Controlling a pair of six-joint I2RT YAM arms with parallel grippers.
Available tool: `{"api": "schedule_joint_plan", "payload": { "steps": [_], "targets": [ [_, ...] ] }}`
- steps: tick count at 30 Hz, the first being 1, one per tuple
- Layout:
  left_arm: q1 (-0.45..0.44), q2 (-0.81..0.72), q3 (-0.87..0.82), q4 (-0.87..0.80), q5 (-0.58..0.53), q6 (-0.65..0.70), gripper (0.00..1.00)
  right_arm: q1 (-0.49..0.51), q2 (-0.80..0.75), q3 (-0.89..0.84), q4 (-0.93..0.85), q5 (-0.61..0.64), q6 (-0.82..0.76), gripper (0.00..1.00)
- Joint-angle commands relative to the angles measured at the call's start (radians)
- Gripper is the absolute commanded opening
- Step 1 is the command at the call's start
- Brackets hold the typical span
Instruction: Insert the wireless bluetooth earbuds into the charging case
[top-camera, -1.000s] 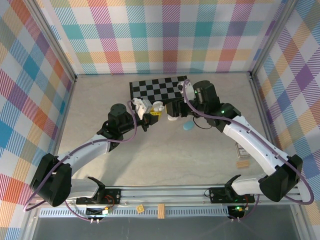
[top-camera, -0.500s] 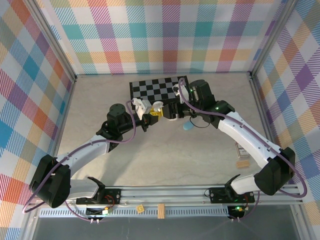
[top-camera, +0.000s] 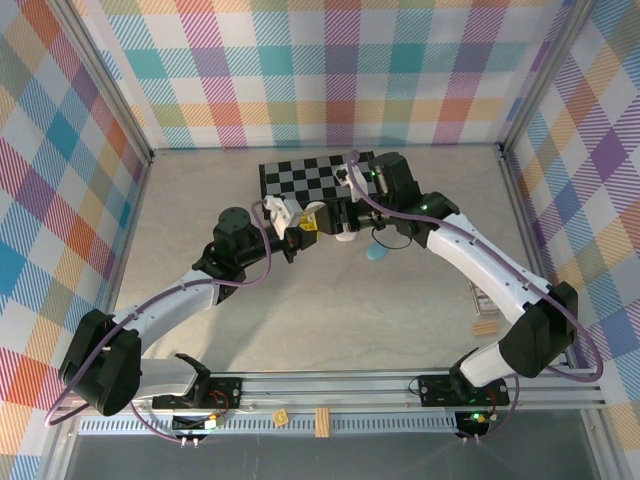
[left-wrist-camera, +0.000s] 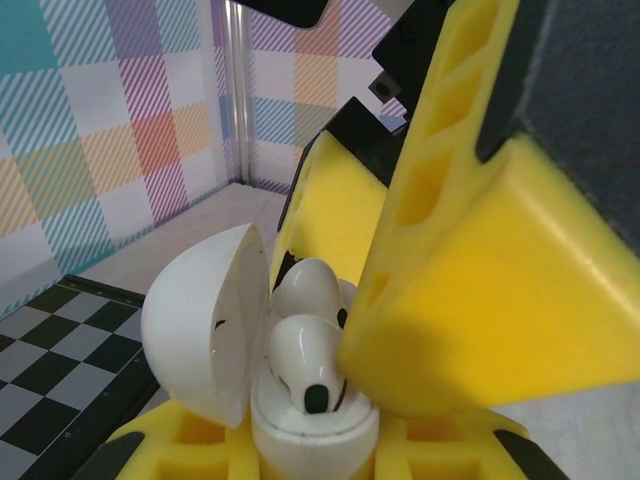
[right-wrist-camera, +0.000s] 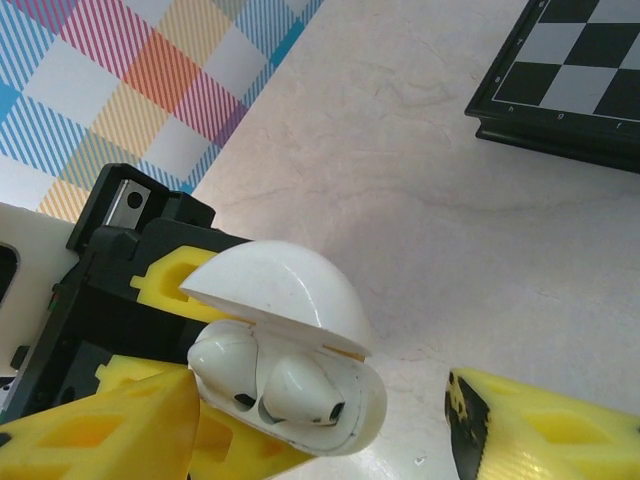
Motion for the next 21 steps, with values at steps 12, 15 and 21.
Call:
{"api": "schedule_joint_plan", "payload": {
  "steps": [12,15,21],
  "targets": [
    [-0.013,-0.092,-0.062,0.006,-0.002,0.252,0.14,-0.028,-0.01,0.11,-0.069,0.053,0.124,0.79],
    [-0.013,-0.103,-0.031,-0.084,0.007,0.334,0.14,-0.024,0.079,0.202,-0.18,0.122,0.142,0.78],
    [-0.013,-0.083,0.028,-0.183,0.0,0.412,0.15,0.014,0.183,0.329,-0.317,0.184,0.099,0.79]
  ]
}}
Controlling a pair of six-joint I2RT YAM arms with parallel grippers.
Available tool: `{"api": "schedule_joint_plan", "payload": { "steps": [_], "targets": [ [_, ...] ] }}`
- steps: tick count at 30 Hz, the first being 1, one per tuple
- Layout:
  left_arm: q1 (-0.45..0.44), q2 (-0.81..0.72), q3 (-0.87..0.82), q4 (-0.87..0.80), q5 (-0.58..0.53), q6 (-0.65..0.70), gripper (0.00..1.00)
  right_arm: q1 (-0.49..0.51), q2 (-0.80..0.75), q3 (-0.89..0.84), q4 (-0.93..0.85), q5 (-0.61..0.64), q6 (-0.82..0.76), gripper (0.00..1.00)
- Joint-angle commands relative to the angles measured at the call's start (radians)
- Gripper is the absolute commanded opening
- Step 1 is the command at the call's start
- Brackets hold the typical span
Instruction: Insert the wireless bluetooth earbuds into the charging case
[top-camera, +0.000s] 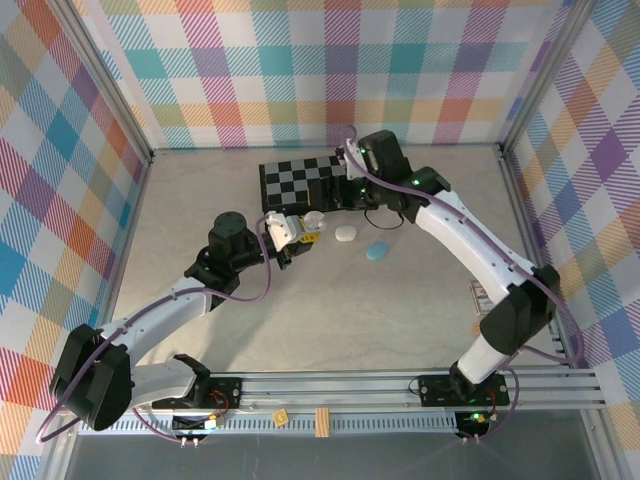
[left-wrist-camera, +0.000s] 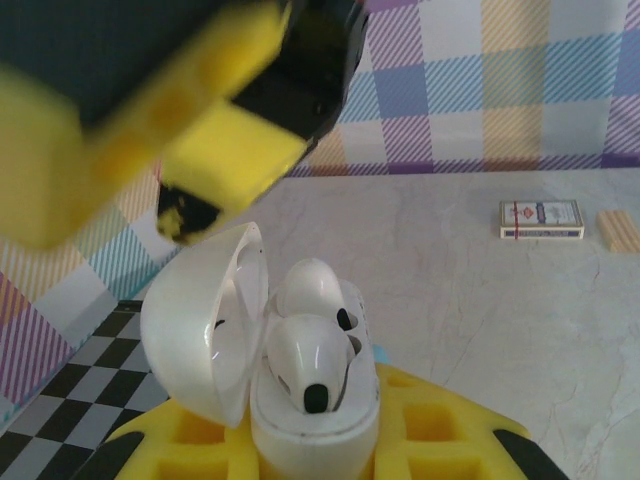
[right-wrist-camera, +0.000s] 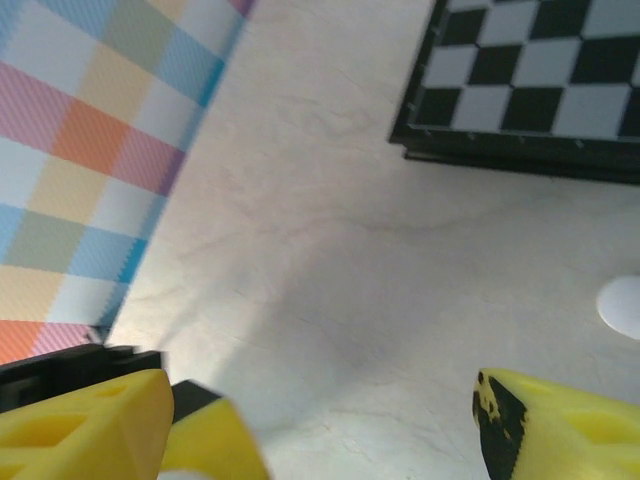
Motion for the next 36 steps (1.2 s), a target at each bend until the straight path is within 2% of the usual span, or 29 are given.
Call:
{"api": "schedule_joint_plan", "payload": {
  "steps": [1,7,11,14,17,19,23,25,28,29,31,33,36],
  "targets": [
    [-0.012,0.001,0.046,-0.04,-0.006,0.083,0.14,0.022,0.009,0.043,-0.119,0.028,-0.012,0.79],
    [-0.011,0.003,0.044,0.01,-0.058,0.034,0.14,0.022,-0.053,-0.02,-0.139,0.022,-0.048,0.8],
    [-0.01,0.001,0.044,0.026,-0.053,0.0,0.15,0.022,-0.099,-0.049,-0.141,0.019,-0.103,0.83],
    [-0.01,-0.003,0.05,0.004,-0.018,-0.005,0.15,0.02,-0.156,-0.091,-0.079,0.019,-0.18,0.84],
    [-0.01,-0.026,0.063,-0.08,0.064,0.01,0.15,0.022,-0.24,-0.173,0.014,-0.095,-0.411,0.85],
    [-0.01,-0.04,0.081,-0.159,0.14,0.013,0.15,0.023,-0.303,-0.24,0.042,-0.168,-0.63,0.87],
    [-0.01,-0.059,0.113,-0.285,0.229,0.012,0.15,0.023,-0.401,-0.354,0.07,-0.208,-0.984,0.9],
    [-0.011,-0.075,0.117,-0.318,0.252,0.013,0.15,0.025,-0.409,-0.348,0.015,-0.255,-1.108,0.87],
    [-0.01,-0.102,0.124,-0.356,0.273,0.016,0.15,0.033,-0.381,-0.302,-0.062,-0.301,-1.19,0.81],
    [-0.01,-0.107,0.124,-0.362,0.278,0.016,0.15,0.04,-0.371,-0.289,-0.075,-0.303,-1.205,0.78],
    [-0.011,-0.118,0.13,-0.376,0.292,0.017,0.15,0.056,-0.35,-0.274,-0.077,-0.3,-1.228,0.67],
    [-0.012,-0.12,0.137,-0.385,0.304,0.017,0.15,0.068,-0.329,-0.26,-0.071,-0.3,-1.24,0.64],
    [-0.011,-0.118,0.144,-0.387,0.311,0.018,0.15,0.083,-0.293,-0.231,-0.075,-0.301,-1.25,0.54]
  ]
}}
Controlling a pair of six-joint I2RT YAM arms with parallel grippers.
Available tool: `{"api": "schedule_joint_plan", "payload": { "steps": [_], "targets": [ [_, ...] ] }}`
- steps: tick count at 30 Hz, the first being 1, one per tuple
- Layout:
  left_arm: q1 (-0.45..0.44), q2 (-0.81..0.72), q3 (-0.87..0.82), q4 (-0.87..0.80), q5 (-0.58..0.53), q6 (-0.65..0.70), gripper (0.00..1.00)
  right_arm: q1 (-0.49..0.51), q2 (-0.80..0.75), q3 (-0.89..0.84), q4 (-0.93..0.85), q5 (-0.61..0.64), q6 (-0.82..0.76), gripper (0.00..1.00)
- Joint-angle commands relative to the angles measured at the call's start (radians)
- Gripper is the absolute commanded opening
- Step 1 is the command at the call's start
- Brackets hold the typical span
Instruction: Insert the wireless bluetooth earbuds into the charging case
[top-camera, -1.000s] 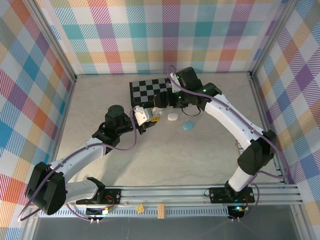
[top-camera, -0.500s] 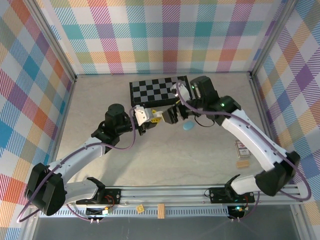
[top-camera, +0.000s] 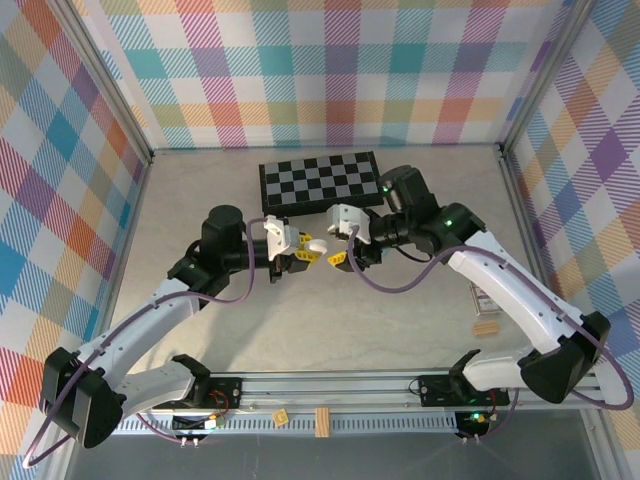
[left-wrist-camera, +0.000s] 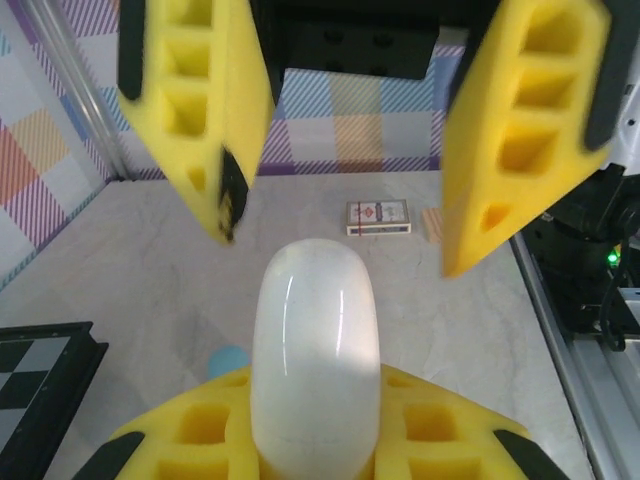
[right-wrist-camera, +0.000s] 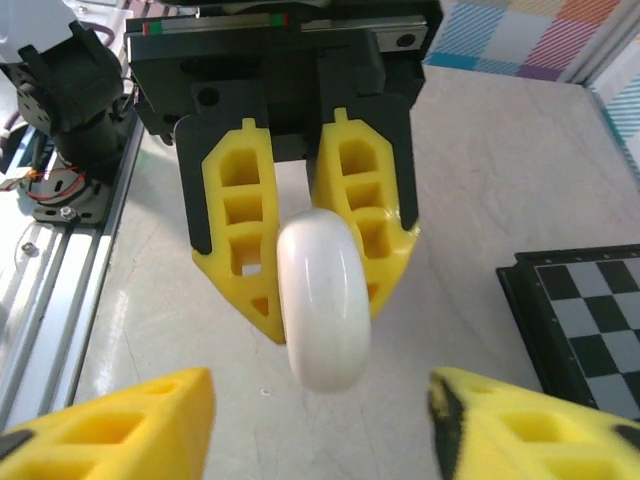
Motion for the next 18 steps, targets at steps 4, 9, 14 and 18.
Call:
{"api": "schedule_joint_plan", "payload": {
  "steps": [4,9,14,18],
  "targets": [
    [-0.006,-0.01,0.035,-0.016,0.056,0.012,0.15,0.021,0.059,0.071,-0.023,-0.063,-0.082,0.38],
    [-0.006,-0.014,0.032,-0.02,0.04,0.015,0.16,0.021,0.05,0.056,-0.012,-0.038,-0.079,0.22],
    [-0.005,-0.028,-0.003,0.054,-0.057,-0.059,0.58,-0.009,-0.003,-0.023,0.105,-0.014,0.04,0.21],
    [-0.006,-0.069,-0.077,0.123,-0.144,-0.108,0.99,-0.071,-0.052,-0.124,0.249,0.047,0.26,0.21]
  ]
}}
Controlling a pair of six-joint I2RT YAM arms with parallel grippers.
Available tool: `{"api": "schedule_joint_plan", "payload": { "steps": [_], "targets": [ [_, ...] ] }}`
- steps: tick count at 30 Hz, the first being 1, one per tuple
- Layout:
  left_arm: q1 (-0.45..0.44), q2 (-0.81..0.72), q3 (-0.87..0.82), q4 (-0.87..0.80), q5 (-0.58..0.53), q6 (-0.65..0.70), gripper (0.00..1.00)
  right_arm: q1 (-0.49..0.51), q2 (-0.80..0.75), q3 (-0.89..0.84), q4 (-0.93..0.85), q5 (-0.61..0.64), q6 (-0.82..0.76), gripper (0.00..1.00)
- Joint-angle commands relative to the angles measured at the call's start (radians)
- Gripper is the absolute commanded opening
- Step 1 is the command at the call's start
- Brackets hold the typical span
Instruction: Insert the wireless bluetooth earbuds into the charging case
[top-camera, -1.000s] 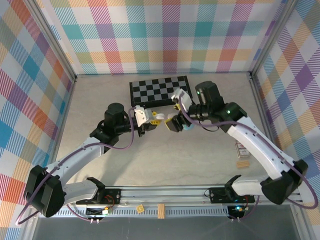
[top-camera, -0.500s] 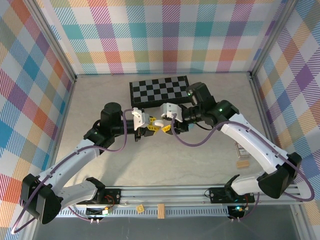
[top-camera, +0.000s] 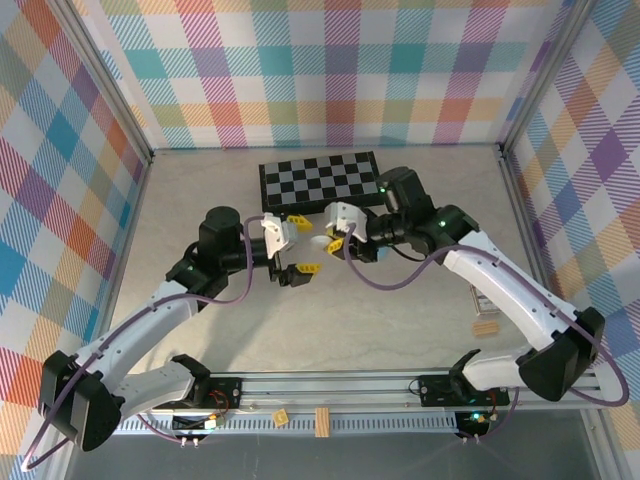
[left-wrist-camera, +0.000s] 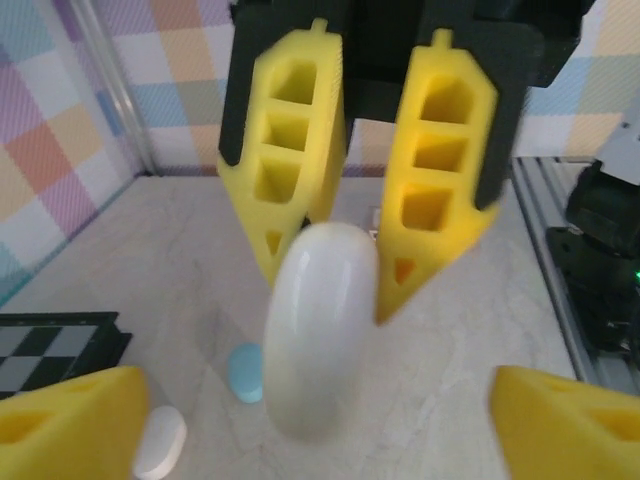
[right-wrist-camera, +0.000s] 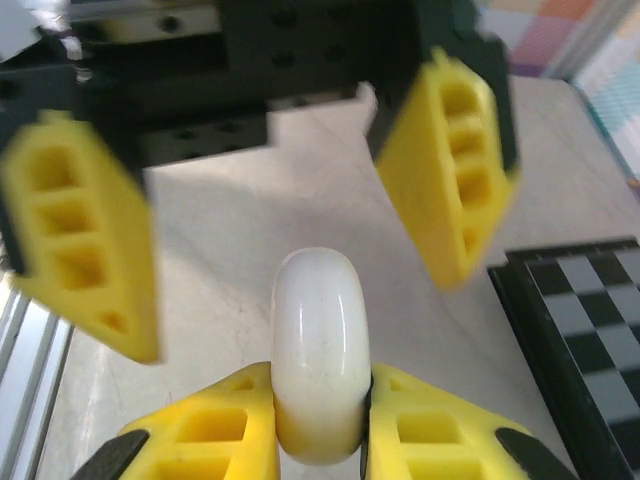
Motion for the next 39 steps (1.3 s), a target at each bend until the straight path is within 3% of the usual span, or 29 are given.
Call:
{"api": "schedule_joint_plan", "payload": {
  "steps": [1,6,10,14,19,24,30,32,35,39],
  "targets": [
    [-0.007,-0.056,-0.073,0.097,-0.094,-0.06,1.0,-0.051,-0.048,-0.077,0.17,0.049,0.252,0.21],
    [-0.009,-0.116,-0.173,0.123,-0.256,-0.091,1.0,-0.127,-0.056,-0.202,0.285,0.069,0.69,0.17],
    [-0.012,-0.15,-0.255,0.181,-0.317,-0.117,1.0,-0.142,-0.039,-0.307,0.398,0.04,1.015,0.15],
    [-0.013,-0.134,-0.306,0.249,-0.324,-0.148,1.0,-0.143,0.05,-0.381,0.5,-0.041,1.225,0.16],
    [-0.015,-0.122,-0.323,0.24,-0.325,-0.155,1.0,-0.139,0.181,-0.44,0.563,-0.006,1.427,0.14],
    [-0.017,-0.129,-0.326,0.21,-0.325,-0.156,1.0,-0.123,0.313,-0.466,0.631,0.023,1.505,0.15],
    [-0.019,-0.148,-0.33,0.199,-0.325,-0.156,1.0,-0.113,0.415,-0.443,0.605,0.08,1.476,0.21],
    [-0.019,-0.15,-0.323,0.182,-0.328,-0.16,1.0,-0.112,0.428,-0.436,0.593,0.093,1.467,0.27],
    [-0.018,-0.143,-0.295,0.135,-0.361,-0.179,1.0,-0.112,0.404,-0.423,0.552,0.136,1.434,0.45],
    [-0.006,-0.133,-0.287,0.149,-0.53,-0.257,1.0,-0.124,0.312,-0.4,0.459,0.242,1.35,0.7]
  ]
}}
